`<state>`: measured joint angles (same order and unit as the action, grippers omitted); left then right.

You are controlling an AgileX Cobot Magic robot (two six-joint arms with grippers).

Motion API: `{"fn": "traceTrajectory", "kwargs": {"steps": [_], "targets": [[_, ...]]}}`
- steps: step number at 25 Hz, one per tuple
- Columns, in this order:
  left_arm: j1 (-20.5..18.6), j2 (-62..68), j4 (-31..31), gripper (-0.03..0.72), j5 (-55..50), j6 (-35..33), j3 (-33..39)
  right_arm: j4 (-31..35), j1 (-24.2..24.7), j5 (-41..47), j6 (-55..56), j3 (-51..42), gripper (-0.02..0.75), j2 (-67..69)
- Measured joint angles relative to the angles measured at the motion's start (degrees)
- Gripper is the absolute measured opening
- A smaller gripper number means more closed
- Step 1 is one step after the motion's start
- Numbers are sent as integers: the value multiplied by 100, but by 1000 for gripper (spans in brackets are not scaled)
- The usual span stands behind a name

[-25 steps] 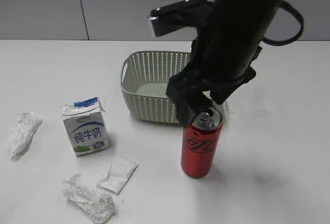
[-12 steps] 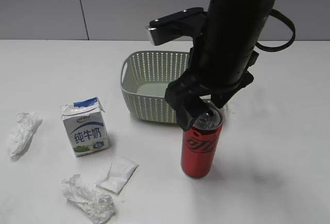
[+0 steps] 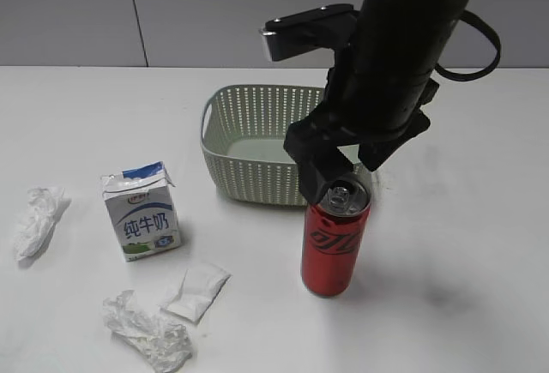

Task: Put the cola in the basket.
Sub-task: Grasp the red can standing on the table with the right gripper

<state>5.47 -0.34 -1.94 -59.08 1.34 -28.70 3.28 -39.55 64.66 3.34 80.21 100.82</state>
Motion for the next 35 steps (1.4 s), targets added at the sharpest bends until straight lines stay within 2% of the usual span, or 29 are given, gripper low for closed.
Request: {"fn": "traceTrajectory", "kwargs": {"steps": [17,23,27,35], "targets": [[0,0,0,212,0,0,0,98,0,160,-71,-6,633,752],[0,0,0,212,0,0,0,98,0,206,-71,-6,585,769],[0,0,0,212,0,0,0,120,0,263,-71,-6,507,704],[0,0,0,212,0,0,0,188,0,368,-77,0,508,382]]}}
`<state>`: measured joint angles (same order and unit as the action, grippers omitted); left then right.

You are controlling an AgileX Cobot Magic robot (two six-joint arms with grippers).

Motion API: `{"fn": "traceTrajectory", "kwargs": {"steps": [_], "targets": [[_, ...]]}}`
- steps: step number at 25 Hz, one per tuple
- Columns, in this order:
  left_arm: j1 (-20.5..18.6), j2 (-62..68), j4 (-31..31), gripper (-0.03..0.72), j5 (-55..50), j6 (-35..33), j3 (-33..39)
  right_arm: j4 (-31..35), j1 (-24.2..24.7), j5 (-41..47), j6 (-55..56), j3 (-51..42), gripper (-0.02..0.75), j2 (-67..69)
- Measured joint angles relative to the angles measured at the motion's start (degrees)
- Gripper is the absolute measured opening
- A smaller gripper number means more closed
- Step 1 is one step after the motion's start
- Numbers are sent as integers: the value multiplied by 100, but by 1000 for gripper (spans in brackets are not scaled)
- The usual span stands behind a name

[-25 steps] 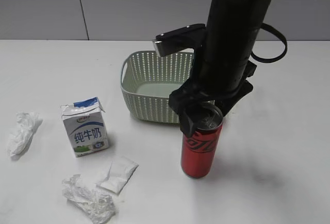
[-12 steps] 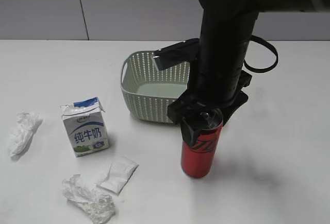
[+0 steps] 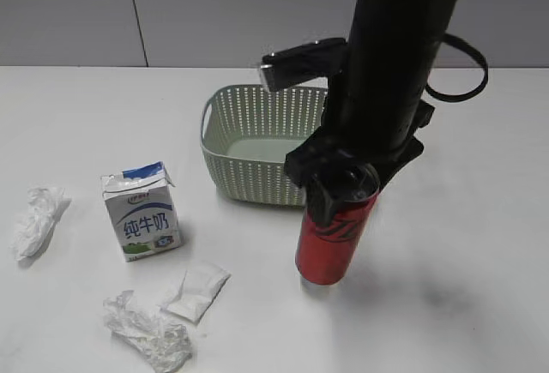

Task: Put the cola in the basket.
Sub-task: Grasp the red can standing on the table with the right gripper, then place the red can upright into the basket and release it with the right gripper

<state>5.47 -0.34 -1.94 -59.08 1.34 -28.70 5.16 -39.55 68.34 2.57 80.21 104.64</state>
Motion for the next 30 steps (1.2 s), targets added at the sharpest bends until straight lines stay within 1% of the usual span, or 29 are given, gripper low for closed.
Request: {"fn": "traceTrajectory", "kwargs": {"steps": [6,10,12,14,17,20,25,30], "targets": [[0,0,0,212,0,0,0,323,0,32,-187,195,508,-627],[0,0,0,212,0,0,0,403,0,65,-333,690,508,-967],[0,0,0,212,0,0,0,295,0,70,-355,1036,508,-1009],[0,0,0,212,0,0,0,-59,0,74,-361,1403,508,-997],[0,0,0,212,0,0,0,-516,102,81,-401,1900,508,-804],[0,0,0,212,0,0,0,-516,337,81,-554,2347,508,-430],[0,0,0,212,0,0,0,-516,590,88,-684,2977,508,371],[0,0,0,212,0,0,0,-547,635,76,-731,3118,508,1095]]}}
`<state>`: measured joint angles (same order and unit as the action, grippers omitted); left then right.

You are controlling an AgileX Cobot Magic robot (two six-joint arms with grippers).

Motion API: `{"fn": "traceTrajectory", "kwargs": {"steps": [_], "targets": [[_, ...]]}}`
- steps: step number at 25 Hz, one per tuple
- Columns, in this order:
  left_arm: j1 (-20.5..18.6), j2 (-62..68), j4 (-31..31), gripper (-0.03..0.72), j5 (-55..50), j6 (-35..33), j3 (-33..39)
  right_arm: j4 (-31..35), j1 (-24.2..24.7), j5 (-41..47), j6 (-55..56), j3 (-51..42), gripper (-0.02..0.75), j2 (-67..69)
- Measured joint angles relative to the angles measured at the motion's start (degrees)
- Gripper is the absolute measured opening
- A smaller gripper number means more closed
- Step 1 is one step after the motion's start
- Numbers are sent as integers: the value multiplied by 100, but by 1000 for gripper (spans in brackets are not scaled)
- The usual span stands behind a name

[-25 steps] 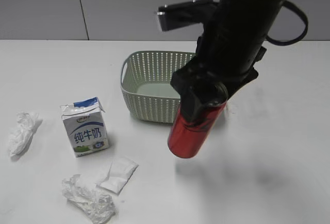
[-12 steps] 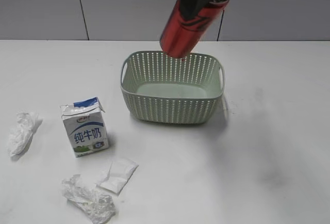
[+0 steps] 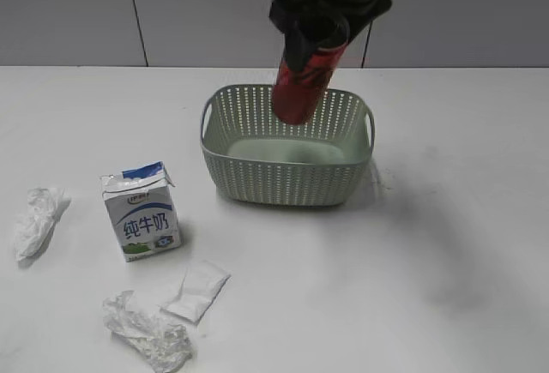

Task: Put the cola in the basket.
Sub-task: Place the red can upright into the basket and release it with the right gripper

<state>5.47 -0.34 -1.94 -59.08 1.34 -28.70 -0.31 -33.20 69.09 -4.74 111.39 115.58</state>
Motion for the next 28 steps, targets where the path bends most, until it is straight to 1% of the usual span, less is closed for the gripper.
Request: {"fn": "traceTrajectory", "kwargs": {"steps": [9,20,21,25,28], "targets": [[0,0,0,212,0,0,0,-389,5,-58,-22,0,508,924],[0,0,0,212,0,0,0,-356,5,-177,-27,32,508,1115],[0,0,0,212,0,0,0,-333,5,-177,-27,32,515,1115],[0,0,0,212,0,0,0,-72,5,-178,-27,32,638,1131],[0,0,0,212,0,0,0,31,5,-178,-27,32,655,1137]]}}
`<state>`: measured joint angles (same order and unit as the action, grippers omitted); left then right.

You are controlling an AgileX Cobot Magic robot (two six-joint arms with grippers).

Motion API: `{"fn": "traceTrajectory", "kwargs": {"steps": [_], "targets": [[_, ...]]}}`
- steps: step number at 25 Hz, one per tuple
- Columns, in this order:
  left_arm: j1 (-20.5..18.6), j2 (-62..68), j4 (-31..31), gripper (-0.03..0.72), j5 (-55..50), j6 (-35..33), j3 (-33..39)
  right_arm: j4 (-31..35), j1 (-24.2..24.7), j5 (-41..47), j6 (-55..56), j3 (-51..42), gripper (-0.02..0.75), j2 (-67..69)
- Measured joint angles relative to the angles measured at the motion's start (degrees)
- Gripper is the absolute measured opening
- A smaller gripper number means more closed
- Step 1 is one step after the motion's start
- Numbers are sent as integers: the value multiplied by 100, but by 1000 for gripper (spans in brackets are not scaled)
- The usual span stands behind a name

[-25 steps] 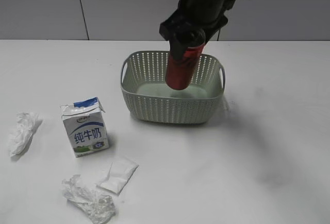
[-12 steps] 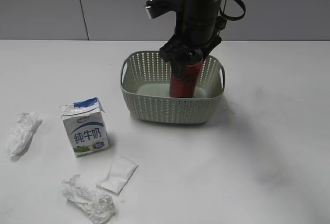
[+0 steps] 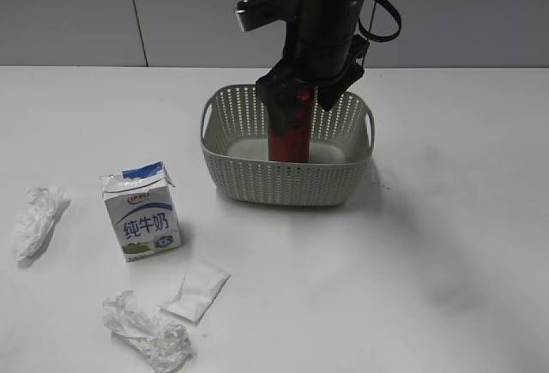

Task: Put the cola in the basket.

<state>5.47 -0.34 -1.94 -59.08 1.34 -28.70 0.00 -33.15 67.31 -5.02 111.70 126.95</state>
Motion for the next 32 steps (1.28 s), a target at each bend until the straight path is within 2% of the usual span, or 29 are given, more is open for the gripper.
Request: {"fn": "traceTrajectory", "kwargs": {"steps": [7,13,16,20,26,29,32], "targets": [[0,0,0,212,0,0,0,0,0,12,30,19,658,-214],[0,0,0,212,0,0,0,0,230,76,93,36,647,-828],[0,0,0,212,0,0,0,114,627,88,105,41,635,-1015],[0,0,0,212,0,0,0,263,1452,94,136,-46,616,-1125],[0,0,0,212,0,0,0,264,2613,121,150,-899,596,-1557],[0,0,0,212,0,0,0,229,2978,126,154,-1356,594,-1942],[0,0,0,212,0,0,0,199,3073,131,156,-1804,593,-2462]]}}
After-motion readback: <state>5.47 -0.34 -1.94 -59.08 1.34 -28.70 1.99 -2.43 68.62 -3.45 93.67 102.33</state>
